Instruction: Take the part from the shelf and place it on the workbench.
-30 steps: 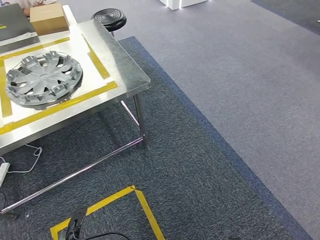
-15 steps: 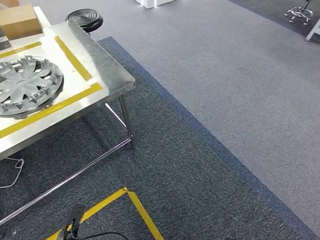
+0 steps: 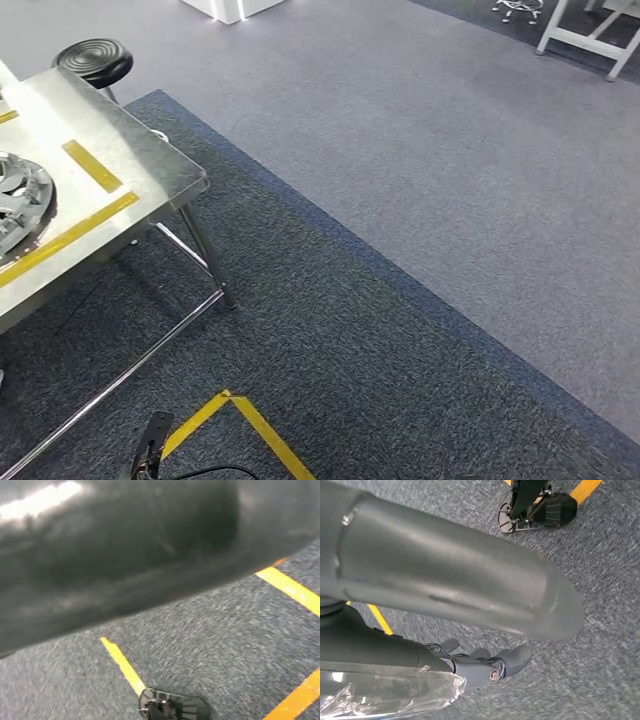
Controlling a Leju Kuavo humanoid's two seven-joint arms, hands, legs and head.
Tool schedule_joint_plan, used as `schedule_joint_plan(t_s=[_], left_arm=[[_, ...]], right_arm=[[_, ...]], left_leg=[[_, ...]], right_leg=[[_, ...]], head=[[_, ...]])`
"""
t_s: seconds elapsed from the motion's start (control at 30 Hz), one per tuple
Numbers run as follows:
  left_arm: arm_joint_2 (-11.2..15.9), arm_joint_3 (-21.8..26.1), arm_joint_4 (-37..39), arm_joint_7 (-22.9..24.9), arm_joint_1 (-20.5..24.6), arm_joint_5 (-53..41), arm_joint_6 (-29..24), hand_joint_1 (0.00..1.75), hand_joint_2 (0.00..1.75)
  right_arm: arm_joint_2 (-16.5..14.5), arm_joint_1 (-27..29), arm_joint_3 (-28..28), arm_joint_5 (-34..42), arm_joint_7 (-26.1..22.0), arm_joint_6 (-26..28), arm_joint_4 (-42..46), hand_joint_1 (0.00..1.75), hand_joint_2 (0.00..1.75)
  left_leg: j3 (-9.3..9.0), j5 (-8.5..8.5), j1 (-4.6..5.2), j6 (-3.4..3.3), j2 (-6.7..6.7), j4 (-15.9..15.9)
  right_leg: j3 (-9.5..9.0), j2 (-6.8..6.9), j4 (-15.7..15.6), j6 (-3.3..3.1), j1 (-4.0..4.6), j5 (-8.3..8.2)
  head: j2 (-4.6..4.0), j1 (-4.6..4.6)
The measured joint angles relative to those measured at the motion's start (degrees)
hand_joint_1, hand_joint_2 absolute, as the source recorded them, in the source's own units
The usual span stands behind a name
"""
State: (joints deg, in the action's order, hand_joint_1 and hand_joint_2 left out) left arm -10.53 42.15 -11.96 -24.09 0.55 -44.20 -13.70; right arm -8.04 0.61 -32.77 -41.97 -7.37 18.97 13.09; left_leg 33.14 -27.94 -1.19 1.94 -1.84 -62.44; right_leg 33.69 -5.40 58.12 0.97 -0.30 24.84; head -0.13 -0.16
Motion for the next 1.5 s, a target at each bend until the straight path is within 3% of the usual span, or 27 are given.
schedule_joint_plan(t_s=[0.1,0.17,0.23,0.3,0.37,0.4,0.43,0.47,0.53,0.6,0.67,0.73,0.8,0.87,0.9,0.93,1.0,1.07,1.13,1.17,1.2,1.27,1.33,1.4,1.43,1.5], left_arm=[[-0.08,-0.01,0.00,0.00,0.05,0.00,0.01,0.00,0.00],[-0.10,0.03,0.00,0.00,0.11,-0.02,0.02,0.00,0.00],[-0.08,0.11,0.00,0.00,0.21,-0.02,0.01,0.00,0.00],[-0.05,0.15,0.00,0.00,0.14,-0.02,0.00,0.00,0.00],[-0.06,0.17,0.00,0.00,-0.05,-0.02,0.01,0.00,0.00],[-0.05,0.18,0.00,0.00,-0.08,-0.02,0.02,0.00,0.00],[-0.05,0.19,0.00,0.00,-0.05,-0.02,0.03,0.00,0.00],[-0.07,0.20,0.00,0.00,-0.02,-0.02,0.03,0.00,0.00],[-0.09,0.21,0.00,0.00,0.02,-0.03,0.03,0.00,0.00],[-0.09,0.21,0.00,0.00,0.06,-0.04,0.02,0.00,0.00],[-0.10,0.22,0.00,0.00,0.15,-0.05,0.03,0.00,0.00],[-0.14,0.24,0.00,-0.02,0.30,-0.08,0.03,0.00,0.00],[-0.13,0.25,0.00,-0.05,0.27,-0.14,0.03,0.00,0.00],[-0.16,0.25,0.00,-0.05,0.06,-0.19,0.07,0.00,0.00],[-0.18,0.25,0.00,-0.05,-0.01,-0.21,0.08,0.00,0.00],[-0.18,0.25,0.00,-0.05,-0.03,-0.21,0.09,0.00,0.00],[-0.12,0.27,0.00,-0.10,0.04,-0.21,0.09,0.00,0.00],[-0.09,0.28,0.01,-0.21,0.09,-0.20,0.10,0.00,0.00],[-0.12,0.28,0.02,-0.31,0.19,-0.19,0.13,0.00,0.00],[-0.16,0.30,0.02,-0.33,0.26,-0.18,0.15,0.00,0.00],[-0.18,0.33,0.02,-0.37,0.35,-0.18,0.15,0.00,0.00],[-0.17,0.48,0.01,-0.45,0.41,-0.17,0.10,0.00,0.00],[-0.10,0.70,0.01,-0.52,0.22,-0.16,0.05,0.00,0.00],[-0.08,0.88,0.02,-0.52,0.04,-0.15,0.01,0.00,0.00],[-0.08,0.94,0.02,-0.52,0.03,-0.15,-0.02,0.00,0.00],[-0.09,1.07,0.01,-0.52,0.06,-0.16,-0.06,0.00,0.00]], right_arm=[[0.00,-0.07,-0.01,0.00,0.00,0.00,0.00,0.00,0.00],[0.00,0.24,-0.01,0.00,0.00,0.01,0.00,0.00,0.00],[0.00,0.52,-0.01,-0.01,0.01,0.02,-0.01,0.00,0.00],[-0.02,0.29,0.00,-0.02,0.01,-0.03,-0.02,0.00,0.00],[-0.03,0.03,0.01,-0.08,0.01,-0.13,-0.02,0.00,0.00],[-0.04,0.06,0.01,-0.18,0.02,-0.17,-0.02,0.00,0.00],[-0.03,0.15,0.00,-0.38,0.04,-0.21,-0.02,0.00,0.00],[-0.03,0.24,-0.01,-0.59,0.05,-0.24,-0.02,0.00,0.00],[-0.03,0.15,-0.01,-0.89,0.07,-0.28,-0.02,0.00,0.00],[-0.03,-0.15,-0.01,-0.93,0.07,-0.34,-0.02,0.00,0.00],[-0.03,-0.16,-0.01,-0.92,0.07,-0.39,-0.03,0.00,0.00],[-0.01,0.05,-0.03,-0.93,0.08,-0.39,-0.04,0.00,0.00],[0.04,-0.07,-0.09,-0.99,0.09,-0.41,-0.04,0.00,0.00],[0.08,-0.33,-0.14,-1.09,0.10,-0.57,-0.06,0.00,0.00],[0.08,-0.35,-0.15,-1.21,0.12,-0.72,-0.08,0.00,0.00],[0.08,-0.31,-0.15,-1.45,0.14,-0.86,-0.10,0.00,0.00],[0.08,-0.27,-0.18,-1.91,0.14,-1.00,-0.13,0.00,0.00],[0.08,-0.42,-0.21,-2.07,0.07,-0.97,-0.14,0.00,0.00],[0.08,-0.40,-0.23,-2.08,0.00,-0.92,-0.16,0.00,0.00],[0.08,-0.23,-0.23,-2.08,-0.01,-0.90,-0.18,0.00,0.00],[0.08,0.01,-0.23,-2.12,0.00,-0.89,-0.21,0.00,0.00],[0.08,0.23,-0.24,-2.40,-0.01,-0.87,-0.28,0.00,0.00],[0.06,-0.09,-0.24,-2.80,-0.02,-0.87,-0.35,0.00,0.00],[0.02,-0.34,-0.23,-3.02,-0.02,-0.90,-0.41,0.00,0.00],[0.00,-0.32,-0.23,-3.04,-0.01,-0.91,-0.43,0.00,0.00],[-0.01,-0.24,-0.25,-3.09,0.03,-0.93,-0.44,0.00,0.00]], left_leg=[[-1.80,0.38,-0.37,-0.28,-2.87,4.33],[-1.82,0.47,-0.19,-1.15,-1.88,4.56],[-1.93,0.68,-0.21,-2.02,-0.63,4.77],[-2.02,0.64,-0.08,-2.56,0.89,4.86],[-2.10,0.49,0.16,-2.77,2.65,4.85],[-2.17,0.40,0.22,-2.81,3.42,4.84],[-2.30,0.29,0.26,-2.79,4.09,4.84],[-2.52,0.14,0.28,-2.69,4.72,4.84],[-3.05,-0.33,0.48,-2.21,5.84,4.77],[-3.41,-0.70,0.81,-1.61,6.85,4.76],[-3.69,-0.83,0.85,-1.07,7.82,4.98],[-3.43,-1.94,0.65,-0.51,6.56,3.97],[-1.00,-5.09,0.54,-0.28,3.81,-1.39],[2.95,-8.16,0.60,-0.34,2.56,-9.15],[4.29,-8.38,0.63,-0.38,2.36,-11.37],[4.72,-7.42,0.64,-0.44,2.21,-11.53],[2.73,-3.00,0.48,-0.54,1.25,-5.87],[-0.07,0.20,0.19,-0.61,-1.09,1.22],[-1.02,0.62,0.20,-0.98,-2.14,3.88],[-1.01,0.64,0.26,-1.38,-1.69,3.97],[-1.05,0.78,0.30,-1.80,-1.15,4.08],[-1.15,0.98,0.28,-2.66,0.06,4.28],[-1.18,0.88,0.52,-3.19,1.52,4.31],[-1.22,0.76,0.76,-3.36,3.12,4.30],[-1.29,0.67,0.81,-3.37,3.85,4.29],[-1.63,0.42,0.84,-3.20,5.15,4.29]], right_leg=[[0.81,-1.58,0.45,0.95,-0.02,-0.14],[1.31,-2.47,0.21,1.70,-0.29,-0.49],[2.37,-0.31,1.70,2.29,-0.21,0.40],[5.48,3.40,7.93,2.67,-0.02,3.66],[9.24,4.82,15.49,2.89,-0.11,6.72],[10.00,5.00,17.07,2.89,-0.15,6.89],[9.54,5.11,16.32,2.83,-0.17,5.96],[7.84,5.48,13.30,2.71,-0.15,4.21],[3.20,7.67,5.31,2.33,0.11,1.11],[0.93,8.95,1.32,1.75,0.47,0.22],[1.10,7.85,1.07,1.05,0.66,0.24],[1.08,6.66,0.76,0.28,0.51,0.03],[1.00,5.43,0.55,-0.33,0.28,-0.15],[1.03,3.93,0.54,-0.57,0.28,-0.16],[1.00,3.11,0.54,-0.61,0.28,-0.15],[0.95,2.28,0.55,-0.60,0.26,-0.15],[0.84,0.64,0.59,-0.43,0.13,-0.21],[1.08,-0.91,0.91,0.13,0.18,-0.22],[1.54,-2.07,0.98,0.87,0.15,-0.38],[1.83,-2.57,0.79,1.24,-0.02,-0.54],[2.05,-2.32,0.80,1.55,-0.09,-0.57],[3.44,0.40,3.19,2.06,0.03,0.80],[6.67,3.79,10.00,2.38,0.14,4.19],[9.70,4.80,16.30,2.54,0.06,6.49],[9.83,4.95,16.73,2.53,0.04,6.16],[6.66,5.71,11.30,2.34,0.08,3.11]], head=[[0.00,-0.10],[-0.01,-0.13],[-0.01,0.17],[-0.01,0.56],[0.00,0.63],[0.00,0.63],[-0.01,0.63],[-0.01,0.63],[-0.01,0.66],[0.00,0.60],[-0.01,0.56],[0.00,0.44],[0.00,0.14],[0.00,-0.02],[0.00,-0.02],[0.00,-0.02],[0.00,-0.02],[0.00,0.01],[-0.01,0.03],[-0.01,0.04],[-0.01,0.04],[-0.01,0.44],[-0.01,0.85],[-0.01,0.87],[0.00,0.87],[-0.01,0.89]])
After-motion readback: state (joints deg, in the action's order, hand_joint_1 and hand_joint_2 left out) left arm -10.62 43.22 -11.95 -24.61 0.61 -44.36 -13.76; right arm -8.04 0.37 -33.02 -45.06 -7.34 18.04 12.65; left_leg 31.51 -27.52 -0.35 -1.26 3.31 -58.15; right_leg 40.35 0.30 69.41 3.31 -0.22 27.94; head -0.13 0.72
